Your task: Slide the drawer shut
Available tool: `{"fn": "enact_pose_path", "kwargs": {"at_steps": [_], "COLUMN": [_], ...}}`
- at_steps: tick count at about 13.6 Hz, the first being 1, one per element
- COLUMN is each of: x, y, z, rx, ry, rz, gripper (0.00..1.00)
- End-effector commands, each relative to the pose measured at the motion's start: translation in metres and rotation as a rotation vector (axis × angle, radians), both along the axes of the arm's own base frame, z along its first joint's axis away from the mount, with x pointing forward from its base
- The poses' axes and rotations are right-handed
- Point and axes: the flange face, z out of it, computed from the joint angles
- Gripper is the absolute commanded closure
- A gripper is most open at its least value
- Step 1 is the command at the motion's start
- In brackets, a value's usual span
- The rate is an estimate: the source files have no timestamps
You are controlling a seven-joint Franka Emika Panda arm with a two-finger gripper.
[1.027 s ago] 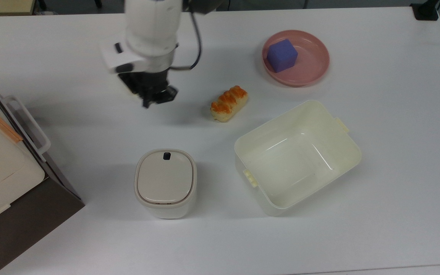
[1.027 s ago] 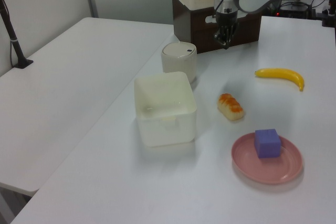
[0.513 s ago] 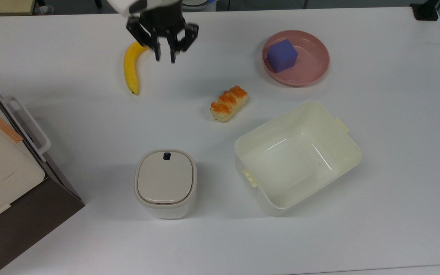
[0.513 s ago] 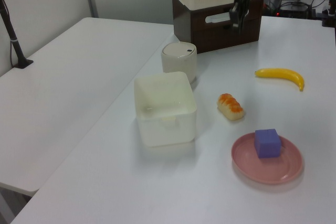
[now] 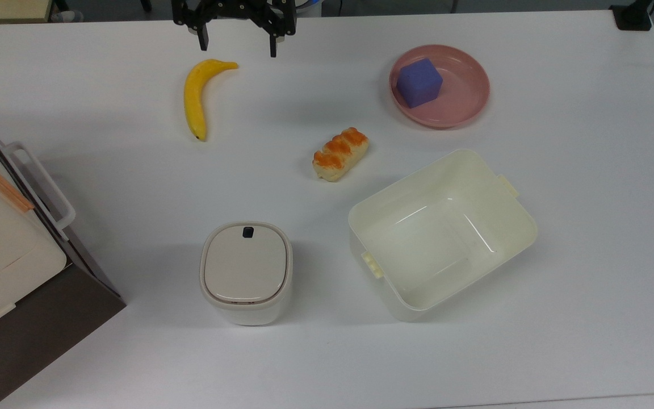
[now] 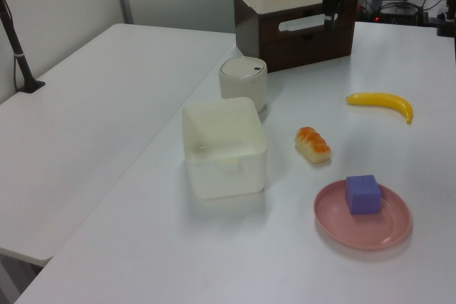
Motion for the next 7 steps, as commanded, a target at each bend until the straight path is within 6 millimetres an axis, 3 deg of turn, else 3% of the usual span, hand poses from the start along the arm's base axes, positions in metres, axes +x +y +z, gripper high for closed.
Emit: {"fn": "enact_pose_path", "kwargs": {"at_steps": [1, 7], "x": [-0.0052, -0.0098], "y": [0.0047, 0.0057], "z": [0.0020, -0.0018], "rx": [0.009, 0.013], "ry": [0.024, 0.067], "rz": [0.015, 0.011], "gripper": [0.00, 0.00]}}
